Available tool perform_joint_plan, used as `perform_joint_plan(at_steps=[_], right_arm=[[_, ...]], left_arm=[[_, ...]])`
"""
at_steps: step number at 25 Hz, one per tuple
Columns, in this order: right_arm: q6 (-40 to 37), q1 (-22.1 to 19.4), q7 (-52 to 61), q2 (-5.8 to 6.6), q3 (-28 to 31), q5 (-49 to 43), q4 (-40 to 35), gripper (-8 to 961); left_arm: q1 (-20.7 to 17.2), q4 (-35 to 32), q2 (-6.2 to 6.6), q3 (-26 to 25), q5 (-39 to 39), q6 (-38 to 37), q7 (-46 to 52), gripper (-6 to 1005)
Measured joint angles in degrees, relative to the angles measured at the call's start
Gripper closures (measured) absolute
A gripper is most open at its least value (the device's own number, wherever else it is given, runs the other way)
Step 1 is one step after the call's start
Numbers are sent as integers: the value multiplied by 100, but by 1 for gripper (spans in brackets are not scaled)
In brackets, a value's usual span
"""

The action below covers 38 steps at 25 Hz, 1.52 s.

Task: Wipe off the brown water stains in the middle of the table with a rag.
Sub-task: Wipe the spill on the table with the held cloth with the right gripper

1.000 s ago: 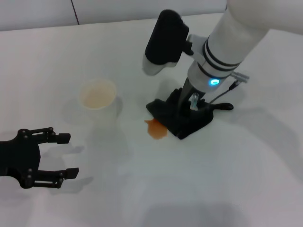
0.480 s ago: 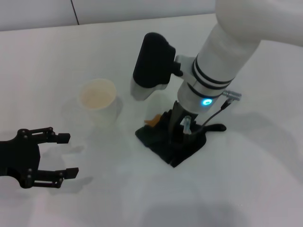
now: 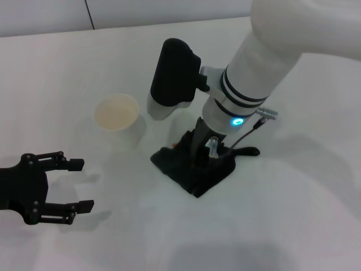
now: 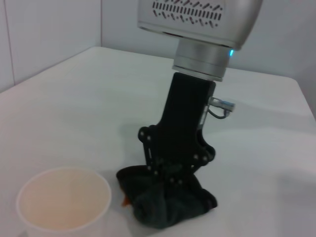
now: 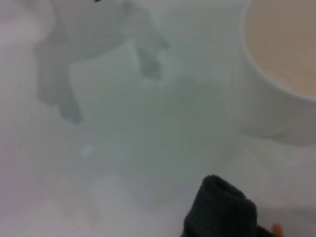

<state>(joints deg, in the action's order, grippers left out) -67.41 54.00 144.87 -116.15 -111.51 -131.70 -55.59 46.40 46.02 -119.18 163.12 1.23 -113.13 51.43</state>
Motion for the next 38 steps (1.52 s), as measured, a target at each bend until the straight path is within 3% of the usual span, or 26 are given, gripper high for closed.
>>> perform_joint_plan(at_steps=[12,21,38], right_arm=[[608,275,-1,11,181,-322,592,886],[788,320,-5,2,717,-756,783,886],[-103,317,-203,-2,-229,237,261,887]], left_arm=[[10,-5,0,0,8,-7,-2,138],[28,-5,0,0,32,-7,-2,138],[105,-5,0,0,49,22,-2,138]])
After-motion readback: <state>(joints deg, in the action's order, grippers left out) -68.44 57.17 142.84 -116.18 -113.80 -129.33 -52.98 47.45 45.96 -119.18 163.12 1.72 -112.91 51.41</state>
